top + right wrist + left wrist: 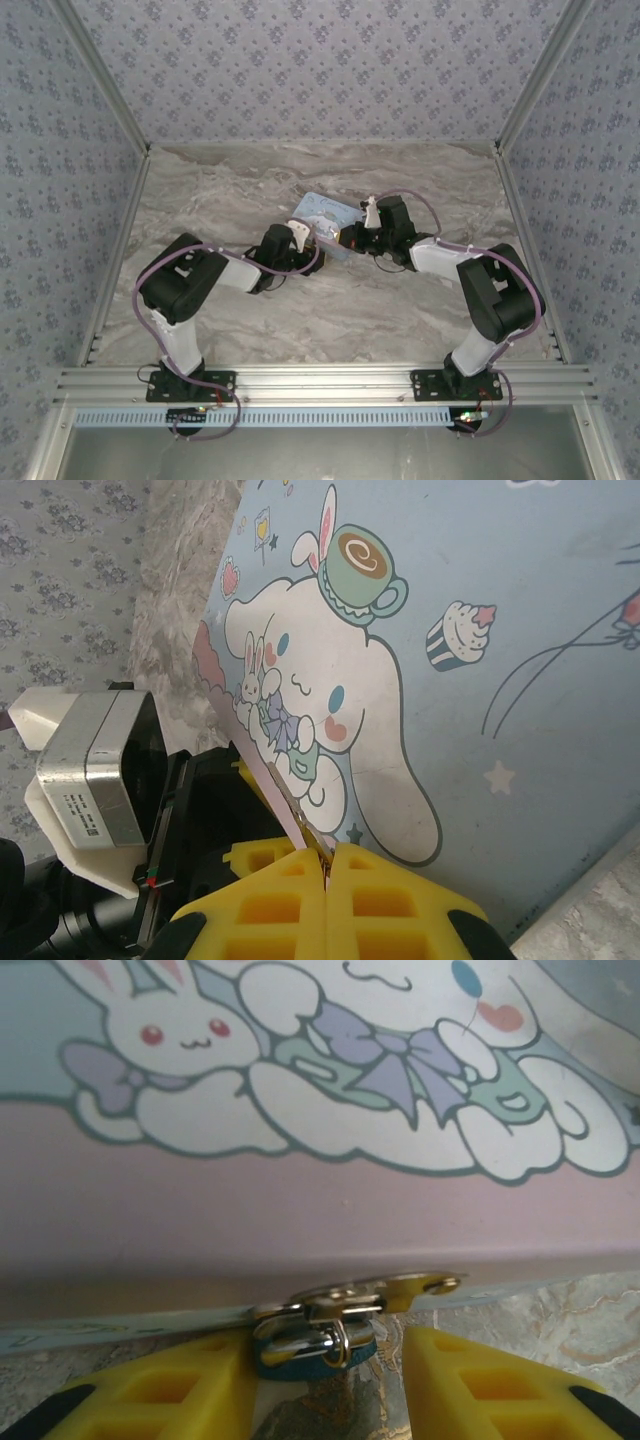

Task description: Unlock a padlock with a key

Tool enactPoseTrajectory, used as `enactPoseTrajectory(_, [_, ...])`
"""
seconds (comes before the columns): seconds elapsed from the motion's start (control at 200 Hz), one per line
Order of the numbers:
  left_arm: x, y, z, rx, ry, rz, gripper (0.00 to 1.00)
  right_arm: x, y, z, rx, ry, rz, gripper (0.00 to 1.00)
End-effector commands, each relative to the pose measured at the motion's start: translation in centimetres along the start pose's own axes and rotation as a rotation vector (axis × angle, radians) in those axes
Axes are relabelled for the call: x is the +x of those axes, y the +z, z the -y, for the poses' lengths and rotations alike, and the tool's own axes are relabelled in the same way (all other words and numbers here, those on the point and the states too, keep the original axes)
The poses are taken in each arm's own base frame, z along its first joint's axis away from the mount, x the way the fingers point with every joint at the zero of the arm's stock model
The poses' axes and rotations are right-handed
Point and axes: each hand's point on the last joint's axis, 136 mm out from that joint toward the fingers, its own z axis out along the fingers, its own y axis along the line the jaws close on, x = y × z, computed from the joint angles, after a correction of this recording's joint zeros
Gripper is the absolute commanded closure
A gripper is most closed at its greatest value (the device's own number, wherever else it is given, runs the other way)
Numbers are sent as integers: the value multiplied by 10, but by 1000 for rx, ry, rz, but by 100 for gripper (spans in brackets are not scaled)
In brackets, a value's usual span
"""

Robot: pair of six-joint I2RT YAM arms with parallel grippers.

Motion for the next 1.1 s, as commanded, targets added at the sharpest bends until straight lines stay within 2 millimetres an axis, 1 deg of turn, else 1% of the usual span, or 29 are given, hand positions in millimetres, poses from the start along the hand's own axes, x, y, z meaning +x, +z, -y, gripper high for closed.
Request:
enactPoseTrajectory(0.0, [10,6,-2,-23,3,-42,60,23,4,20,80,33,-70,100])
enactPoseTrajectory(0.175, [9,6,-3,-31,-1,-45,69,22,4,18,78,28,-65,100])
enactPoseTrajectory(0.37, [3,2,2,-21,-12,-40,72,15,1,10,63,4,-37,100])
enactPoseTrajectory(0.51, [-6,-5,9,-2,-38,-34,72,5,-7,0,55,-53,2,100])
enactPoseTrajectory(0.63, [-13,-10,15,10,-77,-40,72,0,-19,-6,64,-89,45,100])
enactPoseTrajectory(0.645, [-14,-11,16,12,-81,-40,72,-1,-20,-6,66,-124,51,100])
enactPoseTrajectory(0.695, [-16,-14,18,14,-102,-42,73,-2,-26,-8,71,-150,66,100])
enactPoseTrajectory(0.839, [-23,-21,27,37,-164,-50,75,6,-41,-5,96,-222,90,100])
enactPoseTrajectory(0.934, [-27,-23,37,82,-230,-52,75,16,-51,2,122,-272,91,100])
enactPoseTrajectory(1.094, [-25,-24,54,121,-293,-78,75,36,-67,11,146,-361,91,100])
